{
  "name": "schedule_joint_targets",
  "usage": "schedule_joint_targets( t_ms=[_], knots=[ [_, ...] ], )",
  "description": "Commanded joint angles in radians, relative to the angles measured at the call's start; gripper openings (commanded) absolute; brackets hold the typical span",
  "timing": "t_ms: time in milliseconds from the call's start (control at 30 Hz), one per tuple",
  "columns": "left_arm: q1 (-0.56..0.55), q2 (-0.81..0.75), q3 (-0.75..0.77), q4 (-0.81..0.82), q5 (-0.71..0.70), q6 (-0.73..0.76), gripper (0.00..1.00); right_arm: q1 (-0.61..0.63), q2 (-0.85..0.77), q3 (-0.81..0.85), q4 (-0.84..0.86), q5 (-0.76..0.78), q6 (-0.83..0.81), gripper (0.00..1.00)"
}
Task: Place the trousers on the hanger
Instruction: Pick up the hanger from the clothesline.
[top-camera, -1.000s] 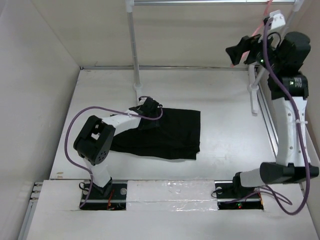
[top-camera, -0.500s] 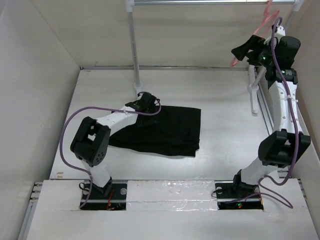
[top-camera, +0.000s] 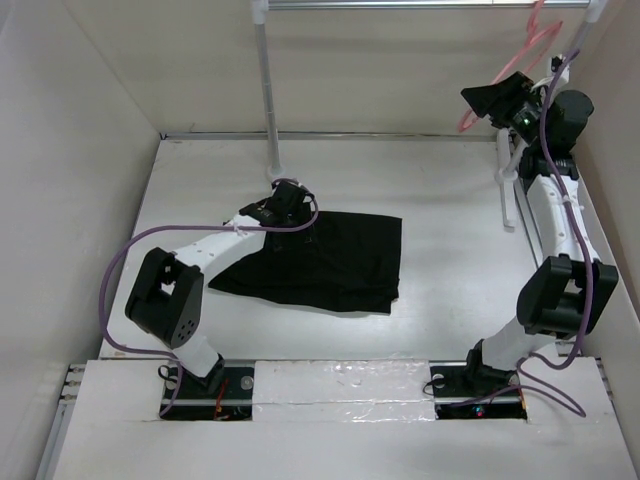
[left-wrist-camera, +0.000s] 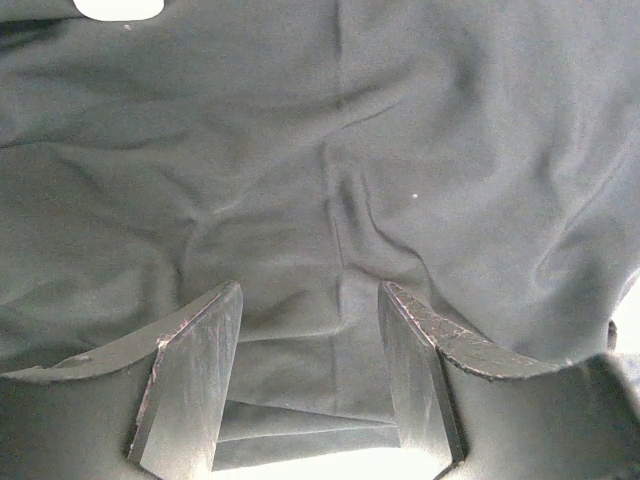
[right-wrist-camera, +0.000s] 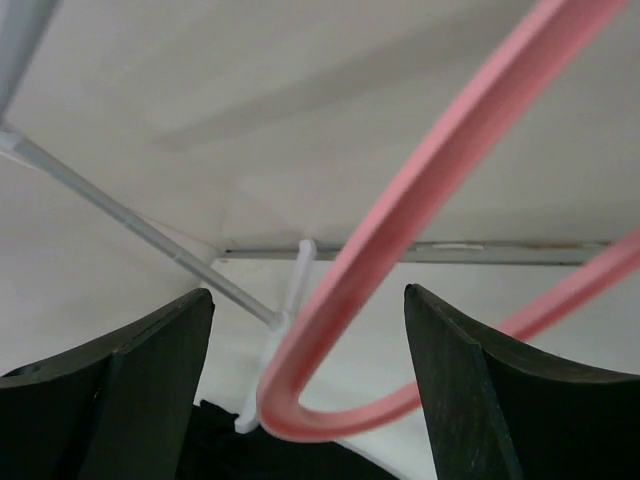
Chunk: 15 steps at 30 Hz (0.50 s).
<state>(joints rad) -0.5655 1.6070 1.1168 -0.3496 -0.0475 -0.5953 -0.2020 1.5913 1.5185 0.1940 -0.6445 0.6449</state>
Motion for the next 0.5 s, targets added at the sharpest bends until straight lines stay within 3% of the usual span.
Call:
schedule_joint_targets(
  t_ms=[0,33,100,233,367,467],
  knots=[
    [0.004,-0.056,0.025,-0.008,0.024,-0.009,0.54,0.01,0.039,0.013,0.272,-0.061,0.14,0.76],
    [0.004,-0.056,0.021,-0.009,0.024,-0.011,0.54,0.021,0.039,0.009,0.288,-0.057,0.151,0.76],
    [-0.007,-0.07,0.014,-0.014,0.023,-0.015,0.54,0.021,0.027,0.023,0.256,-0.026,0.141,0.5],
    [-0.007,-0.099,0.012,-0.011,0.026,-0.02,0.54,0.03,0.027,0.026,0.242,-0.024,0.143,0.47],
    [-0.007,-0.114,0.046,-0.026,0.034,-0.021,0.54,0.041,0.024,0.019,0.278,-0.023,0.168,0.18],
    [-0.007,-0.128,0.077,-0.034,0.041,-0.02,0.53,0.041,0.016,0.022,0.321,-0.033,0.197,0.09]
  ],
)
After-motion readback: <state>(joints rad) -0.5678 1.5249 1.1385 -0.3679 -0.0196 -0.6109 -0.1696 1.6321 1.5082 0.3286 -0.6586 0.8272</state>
